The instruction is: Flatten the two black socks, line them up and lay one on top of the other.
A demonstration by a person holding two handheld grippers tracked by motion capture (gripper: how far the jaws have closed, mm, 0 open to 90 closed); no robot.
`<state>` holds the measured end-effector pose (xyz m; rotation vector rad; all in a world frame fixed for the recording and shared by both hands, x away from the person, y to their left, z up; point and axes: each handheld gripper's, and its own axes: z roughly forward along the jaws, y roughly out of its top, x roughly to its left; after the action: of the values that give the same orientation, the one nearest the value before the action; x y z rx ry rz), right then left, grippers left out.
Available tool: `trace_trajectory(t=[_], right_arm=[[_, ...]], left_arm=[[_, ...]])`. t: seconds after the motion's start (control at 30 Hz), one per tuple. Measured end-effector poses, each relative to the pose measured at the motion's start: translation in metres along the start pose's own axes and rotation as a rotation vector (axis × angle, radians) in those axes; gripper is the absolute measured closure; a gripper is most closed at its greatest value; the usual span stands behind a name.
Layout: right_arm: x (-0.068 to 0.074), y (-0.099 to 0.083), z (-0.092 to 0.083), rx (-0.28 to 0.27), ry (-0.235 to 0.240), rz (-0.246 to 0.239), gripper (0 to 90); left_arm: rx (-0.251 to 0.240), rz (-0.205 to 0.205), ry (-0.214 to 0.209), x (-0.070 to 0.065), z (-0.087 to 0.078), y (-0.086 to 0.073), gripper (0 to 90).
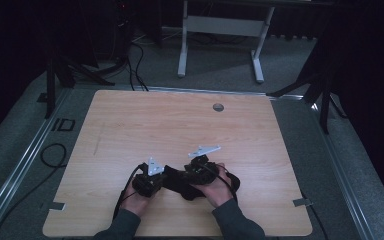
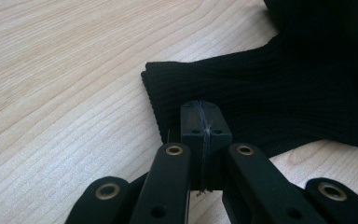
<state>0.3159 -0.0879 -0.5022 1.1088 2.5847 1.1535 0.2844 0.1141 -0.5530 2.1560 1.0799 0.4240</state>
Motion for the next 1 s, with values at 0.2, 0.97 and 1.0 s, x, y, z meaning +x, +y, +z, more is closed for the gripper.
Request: trace_trajectory(t=[0.2,0.97,1.0], right_arm=[[-0.024,-0.002,-0.025,-0.022,-0.068,0.030,63.2],[-0.059,-0.035,0.009,0.142,-0.132,0.132,70.6],[-0.059,-0.035,0.010,0.139,-0.135,0.130,74.2]], left_arm=[[-0.006,-0.004,-0.003,0.000,0.000,-0.001,90.0],[-0.010,-0.007,-0.003,0.000,0.000,-0.002,90.0],[-0.010,-0.007,-0.004,0.000,0.000,-0.002,90.0]])
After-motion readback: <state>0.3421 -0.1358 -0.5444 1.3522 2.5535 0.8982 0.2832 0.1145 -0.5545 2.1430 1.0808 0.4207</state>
